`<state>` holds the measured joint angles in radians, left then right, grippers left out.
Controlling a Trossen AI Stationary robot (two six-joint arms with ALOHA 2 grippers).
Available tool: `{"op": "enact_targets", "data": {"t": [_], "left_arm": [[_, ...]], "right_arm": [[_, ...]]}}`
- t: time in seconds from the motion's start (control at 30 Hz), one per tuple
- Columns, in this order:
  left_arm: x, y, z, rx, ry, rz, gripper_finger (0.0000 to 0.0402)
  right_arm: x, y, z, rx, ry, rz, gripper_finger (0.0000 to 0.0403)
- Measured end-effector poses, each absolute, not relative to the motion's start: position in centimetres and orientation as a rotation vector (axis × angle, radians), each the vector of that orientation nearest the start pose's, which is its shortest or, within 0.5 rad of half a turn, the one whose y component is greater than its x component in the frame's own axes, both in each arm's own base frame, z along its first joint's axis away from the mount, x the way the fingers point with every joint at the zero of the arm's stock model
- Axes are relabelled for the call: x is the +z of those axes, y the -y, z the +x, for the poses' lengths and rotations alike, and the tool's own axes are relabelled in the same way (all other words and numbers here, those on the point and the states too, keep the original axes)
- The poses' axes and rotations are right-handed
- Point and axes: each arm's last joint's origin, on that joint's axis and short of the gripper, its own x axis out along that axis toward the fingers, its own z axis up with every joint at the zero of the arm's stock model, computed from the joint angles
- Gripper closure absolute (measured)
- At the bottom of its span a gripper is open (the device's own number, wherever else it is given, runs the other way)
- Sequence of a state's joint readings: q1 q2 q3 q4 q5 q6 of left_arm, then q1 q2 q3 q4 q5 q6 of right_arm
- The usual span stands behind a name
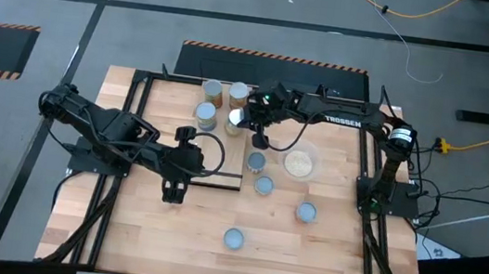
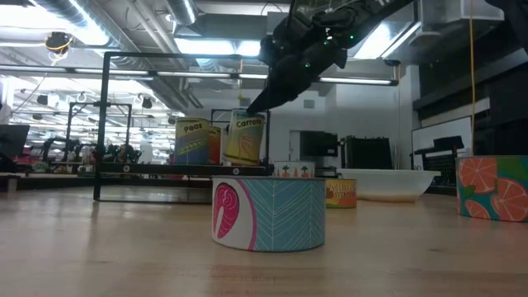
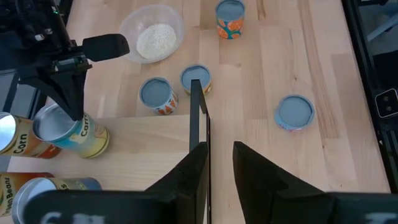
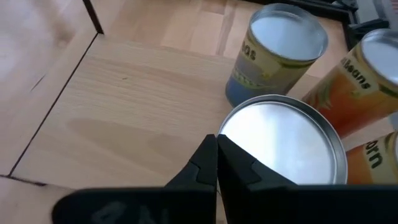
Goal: Pick and place cans onto a shelf
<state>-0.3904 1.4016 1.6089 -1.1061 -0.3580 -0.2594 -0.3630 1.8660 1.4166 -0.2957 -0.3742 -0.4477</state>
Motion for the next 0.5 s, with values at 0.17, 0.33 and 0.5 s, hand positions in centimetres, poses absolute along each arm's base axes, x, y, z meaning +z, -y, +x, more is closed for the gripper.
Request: {"op": "enact_targets", "data": {"t": [0.17, 0.33, 0.5], "left_arm": [[39.86, 9.04, 24.62, 0.078, -0.83, 0.084, 0.0335], [39.86, 9.04, 24.62, 0.078, -0.83, 0.084, 0.0332], [39.86, 9.04, 24.62, 0.078, -0.83, 0.084, 0.0335]], "right_arm": [[23.9, 13.59, 38.96, 0.185, -0.673, -0.151, 0.0398], [23.94, 13.62, 39.0, 0.183, -0.667, -0.155, 0.0398], [23.94, 13.6, 39.0, 0.184, -0.668, -0.154, 0.0398]]}}
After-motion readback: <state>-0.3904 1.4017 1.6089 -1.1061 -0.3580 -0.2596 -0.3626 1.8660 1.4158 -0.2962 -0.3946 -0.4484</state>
